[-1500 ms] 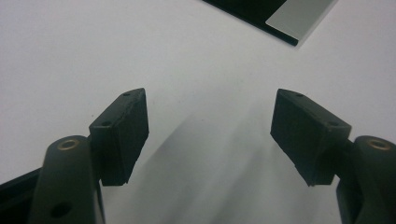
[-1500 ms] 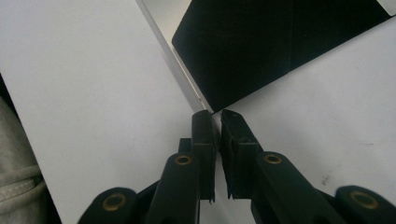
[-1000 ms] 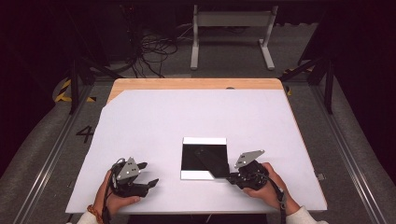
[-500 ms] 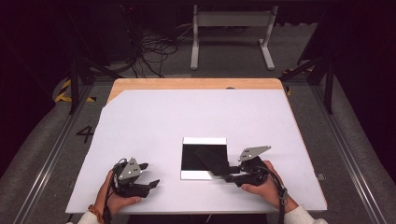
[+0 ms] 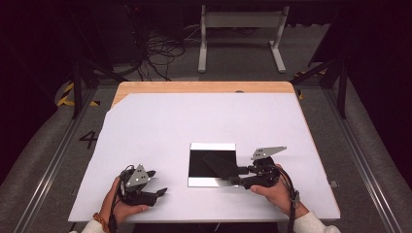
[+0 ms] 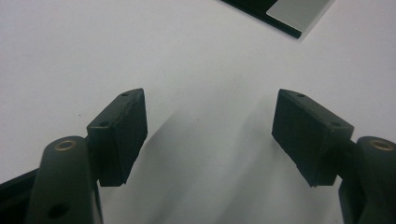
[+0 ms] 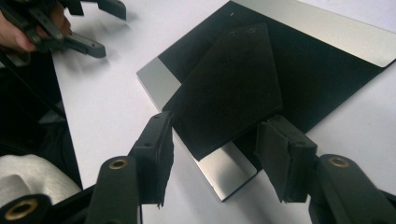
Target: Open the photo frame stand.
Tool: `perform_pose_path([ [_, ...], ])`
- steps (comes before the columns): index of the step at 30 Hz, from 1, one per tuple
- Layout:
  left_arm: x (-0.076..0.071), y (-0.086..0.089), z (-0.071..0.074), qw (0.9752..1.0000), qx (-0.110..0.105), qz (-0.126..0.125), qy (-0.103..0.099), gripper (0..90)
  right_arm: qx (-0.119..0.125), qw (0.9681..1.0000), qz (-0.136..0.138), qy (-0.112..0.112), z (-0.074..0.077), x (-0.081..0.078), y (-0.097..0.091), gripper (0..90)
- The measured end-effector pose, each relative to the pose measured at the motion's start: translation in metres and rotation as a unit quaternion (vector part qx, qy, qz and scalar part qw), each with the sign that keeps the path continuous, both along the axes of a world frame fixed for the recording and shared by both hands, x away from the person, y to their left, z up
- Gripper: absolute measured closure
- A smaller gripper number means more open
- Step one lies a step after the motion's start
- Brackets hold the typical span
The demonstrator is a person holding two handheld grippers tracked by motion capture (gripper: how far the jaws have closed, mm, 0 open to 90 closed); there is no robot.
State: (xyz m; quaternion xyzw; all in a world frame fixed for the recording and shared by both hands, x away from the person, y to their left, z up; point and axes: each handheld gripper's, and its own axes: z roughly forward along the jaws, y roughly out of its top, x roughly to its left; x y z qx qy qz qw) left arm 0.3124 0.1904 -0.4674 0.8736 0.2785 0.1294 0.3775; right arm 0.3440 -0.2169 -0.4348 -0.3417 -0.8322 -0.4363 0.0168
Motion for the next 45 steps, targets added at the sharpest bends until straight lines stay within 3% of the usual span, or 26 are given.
perform_pose_path([
  [5,0.000,0.000,0.000,1.0000,0.003,-0.003,0.000,27.2,0.016,0.9998,-0.004,0.008,0.003,0.004,-0.001,41.7],
  [14,-0.001,-0.001,0.000,1.0000,0.004,-0.004,0.003,26.7,0.025,0.9996,-0.014,0.007,0.006,0.004,-0.002,39.2],
  [21,0.000,-0.003,0.000,1.0000,0.002,-0.005,0.003,26.6,0.057,0.9974,-0.035,0.027,0.002,0.008,-0.007,42.2],
  [29,0.001,-0.011,-0.001,0.9998,0.001,-0.018,0.009,26.2,0.070,0.9945,-0.050,0.060,-0.006,0.019,0.003,44.1],
  [32,0.002,-0.014,0.000,0.9997,-0.004,-0.022,0.011,25.7,0.075,0.9935,-0.047,0.071,-0.010,0.021,0.008,43.7],
  [38,0.006,-0.017,0.002,0.9984,-0.037,-0.034,0.025,23.9,0.080,0.9929,-0.049,0.074,-0.014,0.024,0.010,47.0],
  [45,0.014,-0.024,0.002,0.9976,-0.049,-0.033,0.037,21.1,0.080,0.9928,-0.049,0.075,-0.016,0.025,0.009,49.9],
])
